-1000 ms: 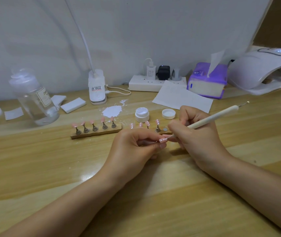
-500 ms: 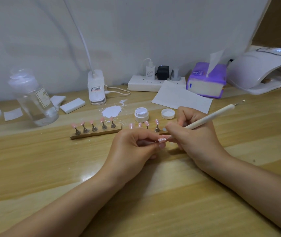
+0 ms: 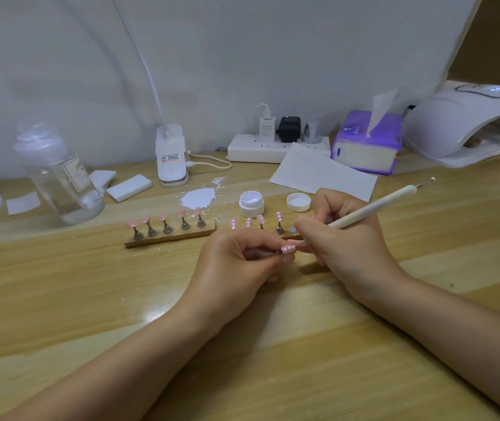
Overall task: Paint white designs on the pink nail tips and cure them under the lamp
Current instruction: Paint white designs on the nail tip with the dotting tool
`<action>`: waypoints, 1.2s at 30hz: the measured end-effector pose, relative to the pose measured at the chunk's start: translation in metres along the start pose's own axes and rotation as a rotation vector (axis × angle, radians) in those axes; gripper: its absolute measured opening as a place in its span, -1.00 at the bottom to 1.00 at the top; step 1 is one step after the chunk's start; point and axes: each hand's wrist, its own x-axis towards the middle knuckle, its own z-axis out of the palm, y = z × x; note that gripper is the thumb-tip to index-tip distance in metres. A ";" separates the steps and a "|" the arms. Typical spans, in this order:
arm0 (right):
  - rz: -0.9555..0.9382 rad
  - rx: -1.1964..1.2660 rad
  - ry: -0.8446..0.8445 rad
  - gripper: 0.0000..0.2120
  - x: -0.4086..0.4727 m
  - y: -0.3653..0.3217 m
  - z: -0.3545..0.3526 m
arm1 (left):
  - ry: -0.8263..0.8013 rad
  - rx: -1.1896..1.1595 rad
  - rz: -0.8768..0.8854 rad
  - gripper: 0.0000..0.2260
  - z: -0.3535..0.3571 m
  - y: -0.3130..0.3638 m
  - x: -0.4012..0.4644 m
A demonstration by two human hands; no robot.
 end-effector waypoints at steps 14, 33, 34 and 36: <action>0.013 -0.011 -0.028 -0.73 0.000 -0.001 -0.001 | -0.003 0.016 -0.002 -0.79 0.000 -0.001 0.001; 0.005 -0.032 -0.034 -0.76 -0.001 0.001 -0.001 | -0.011 0.035 0.016 -0.81 0.000 -0.001 0.000; 0.007 -0.031 -0.035 -0.75 -0.001 0.001 -0.001 | -0.012 0.039 0.016 -0.81 0.000 -0.001 0.001; 0.011 -0.024 -0.038 -0.75 -0.001 0.000 -0.001 | -0.010 0.044 0.015 -0.81 0.001 -0.001 0.001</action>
